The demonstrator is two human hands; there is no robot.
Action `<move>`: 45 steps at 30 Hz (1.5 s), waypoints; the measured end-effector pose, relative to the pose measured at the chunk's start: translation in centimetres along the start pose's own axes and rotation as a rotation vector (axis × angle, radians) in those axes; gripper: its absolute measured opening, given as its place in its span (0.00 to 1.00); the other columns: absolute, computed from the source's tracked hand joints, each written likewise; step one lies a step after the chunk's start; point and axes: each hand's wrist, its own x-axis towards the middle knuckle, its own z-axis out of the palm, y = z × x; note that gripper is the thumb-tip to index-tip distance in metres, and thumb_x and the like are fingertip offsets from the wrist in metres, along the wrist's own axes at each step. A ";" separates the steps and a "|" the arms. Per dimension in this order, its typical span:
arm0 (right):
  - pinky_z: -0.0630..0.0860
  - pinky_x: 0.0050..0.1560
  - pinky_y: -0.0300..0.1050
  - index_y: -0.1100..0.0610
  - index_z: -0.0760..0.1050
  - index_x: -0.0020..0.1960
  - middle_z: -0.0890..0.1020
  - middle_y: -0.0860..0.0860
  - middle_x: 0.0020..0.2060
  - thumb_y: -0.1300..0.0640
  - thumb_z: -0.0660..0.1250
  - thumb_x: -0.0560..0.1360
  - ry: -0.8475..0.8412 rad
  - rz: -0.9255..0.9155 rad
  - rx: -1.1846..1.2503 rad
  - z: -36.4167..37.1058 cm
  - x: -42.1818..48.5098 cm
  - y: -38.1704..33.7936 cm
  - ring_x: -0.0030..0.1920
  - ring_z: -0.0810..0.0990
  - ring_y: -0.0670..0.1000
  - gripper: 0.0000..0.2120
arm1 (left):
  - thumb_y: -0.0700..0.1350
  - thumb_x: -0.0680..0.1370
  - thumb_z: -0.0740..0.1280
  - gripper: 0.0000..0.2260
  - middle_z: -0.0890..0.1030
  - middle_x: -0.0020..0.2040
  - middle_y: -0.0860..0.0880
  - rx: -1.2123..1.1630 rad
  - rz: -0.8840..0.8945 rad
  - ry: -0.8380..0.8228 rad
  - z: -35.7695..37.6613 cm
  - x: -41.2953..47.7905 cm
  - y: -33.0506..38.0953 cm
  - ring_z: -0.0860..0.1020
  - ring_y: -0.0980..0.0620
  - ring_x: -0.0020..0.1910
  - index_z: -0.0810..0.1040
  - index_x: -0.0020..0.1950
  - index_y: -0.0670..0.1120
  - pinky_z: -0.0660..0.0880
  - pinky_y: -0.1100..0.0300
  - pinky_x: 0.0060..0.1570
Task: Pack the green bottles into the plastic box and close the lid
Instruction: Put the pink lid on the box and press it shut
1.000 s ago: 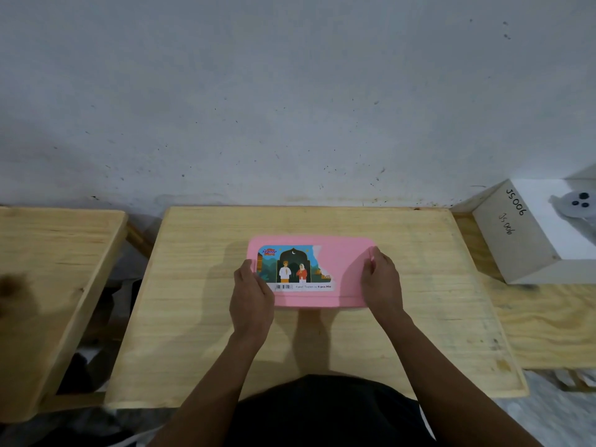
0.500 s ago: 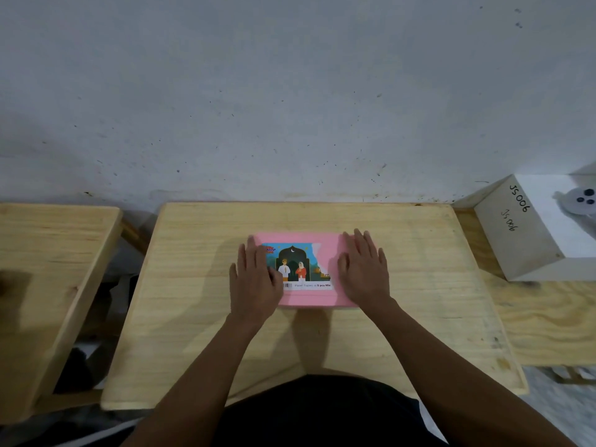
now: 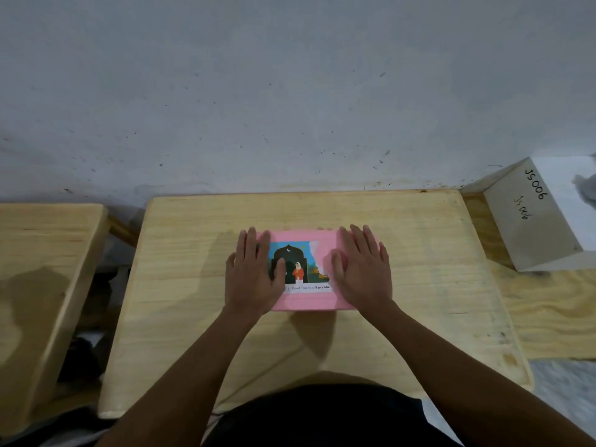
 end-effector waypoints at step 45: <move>0.77 0.57 0.45 0.42 0.78 0.61 0.82 0.40 0.54 0.57 0.57 0.80 -0.062 0.565 1.219 -1.4 3.0 3.9 0.57 0.78 0.49 0.17 | 0.52 0.79 0.60 0.19 0.83 0.40 0.41 -0.789 -0.561 0.005 -0.4 3.7 -1.9 0.76 0.48 0.35 0.80 0.40 0.39 0.68 0.57 0.33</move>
